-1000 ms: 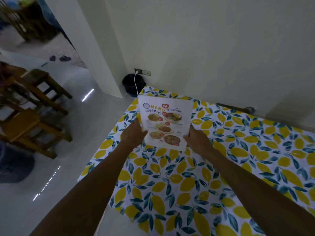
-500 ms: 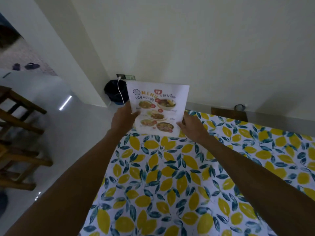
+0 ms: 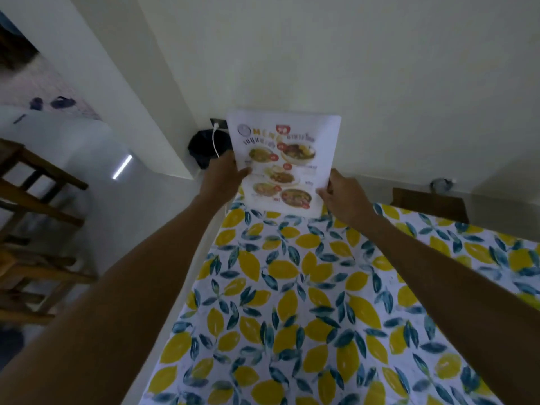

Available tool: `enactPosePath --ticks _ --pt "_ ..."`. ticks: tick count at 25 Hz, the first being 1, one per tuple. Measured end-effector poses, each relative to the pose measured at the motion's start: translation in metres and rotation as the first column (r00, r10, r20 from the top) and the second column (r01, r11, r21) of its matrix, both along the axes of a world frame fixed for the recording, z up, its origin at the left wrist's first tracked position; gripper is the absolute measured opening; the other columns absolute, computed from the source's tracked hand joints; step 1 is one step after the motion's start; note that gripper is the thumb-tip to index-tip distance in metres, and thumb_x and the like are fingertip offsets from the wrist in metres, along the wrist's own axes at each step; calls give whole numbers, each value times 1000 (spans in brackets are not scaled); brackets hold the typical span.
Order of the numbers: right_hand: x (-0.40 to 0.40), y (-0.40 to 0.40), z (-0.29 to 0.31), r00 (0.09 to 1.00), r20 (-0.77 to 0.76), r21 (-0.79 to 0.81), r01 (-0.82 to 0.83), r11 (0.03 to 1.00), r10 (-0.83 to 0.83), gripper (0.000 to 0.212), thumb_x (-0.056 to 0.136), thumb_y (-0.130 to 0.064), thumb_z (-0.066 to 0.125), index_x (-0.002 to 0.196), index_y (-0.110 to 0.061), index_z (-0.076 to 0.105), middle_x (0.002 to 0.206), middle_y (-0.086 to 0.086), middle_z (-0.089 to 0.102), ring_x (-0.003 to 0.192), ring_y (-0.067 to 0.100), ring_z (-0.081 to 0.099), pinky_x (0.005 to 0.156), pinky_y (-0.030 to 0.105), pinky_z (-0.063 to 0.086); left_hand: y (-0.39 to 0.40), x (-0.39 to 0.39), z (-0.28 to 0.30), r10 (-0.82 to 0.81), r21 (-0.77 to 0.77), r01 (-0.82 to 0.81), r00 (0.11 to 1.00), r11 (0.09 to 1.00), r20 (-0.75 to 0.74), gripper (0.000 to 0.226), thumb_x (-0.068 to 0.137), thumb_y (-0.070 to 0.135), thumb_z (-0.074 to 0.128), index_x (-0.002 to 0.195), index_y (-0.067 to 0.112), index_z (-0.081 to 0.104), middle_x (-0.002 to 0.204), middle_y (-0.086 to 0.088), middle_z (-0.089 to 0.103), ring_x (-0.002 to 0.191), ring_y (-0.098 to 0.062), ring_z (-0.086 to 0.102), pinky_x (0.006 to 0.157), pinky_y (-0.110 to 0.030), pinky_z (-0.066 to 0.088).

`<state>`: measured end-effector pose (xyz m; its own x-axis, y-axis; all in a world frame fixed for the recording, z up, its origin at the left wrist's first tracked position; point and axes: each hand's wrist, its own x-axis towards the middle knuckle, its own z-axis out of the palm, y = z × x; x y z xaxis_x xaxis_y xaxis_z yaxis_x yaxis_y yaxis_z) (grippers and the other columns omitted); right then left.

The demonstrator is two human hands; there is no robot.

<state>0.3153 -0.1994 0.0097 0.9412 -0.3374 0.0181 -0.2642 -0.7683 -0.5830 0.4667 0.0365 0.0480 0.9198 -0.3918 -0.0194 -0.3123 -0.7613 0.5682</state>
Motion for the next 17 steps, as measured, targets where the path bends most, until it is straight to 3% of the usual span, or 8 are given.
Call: enactPosePath --ticks 3,6,12,17 --pt "3 3 -11 998 34 9 58 998 -58 25 94 -25 58 90 -6 44 71 11 54 70 39 62 58 36 40 -5 0 -10 55 18 -55 998 998 27 35 92 34 60 114 7 58 109 -15 69 98 -34 64 69 -32 43" --pt "3 4 -15 997 18 2 78 997 -78 27 95 -27 56 90 -4 44 74 15 59 70 39 62 57 38 43 -10 -3 -10 44 23 -44 999 999 19 33 93 32 59 108 3 60 103 -18 69 95 -35 63 67 -32 38" --pt "-1 9 -13 995 23 -4 102 995 -102 28 96 -29 55 96 -2 47 82 21 65 73 39 63 59 38 45 -8 1 -12 14 58 -18 997 998 74 33 93 32 59 99 0 61 96 -21 69 89 -37 64 66 -33 38" --pt "1 13 -11 991 -13 13 135 991 -134 29 96 -30 52 100 -1 48 90 23 66 81 41 64 64 41 49 -9 2 -17 10 56 -12 1000 998 25 35 96 34 53 99 0 60 94 -22 67 88 -38 64 66 -33 39"
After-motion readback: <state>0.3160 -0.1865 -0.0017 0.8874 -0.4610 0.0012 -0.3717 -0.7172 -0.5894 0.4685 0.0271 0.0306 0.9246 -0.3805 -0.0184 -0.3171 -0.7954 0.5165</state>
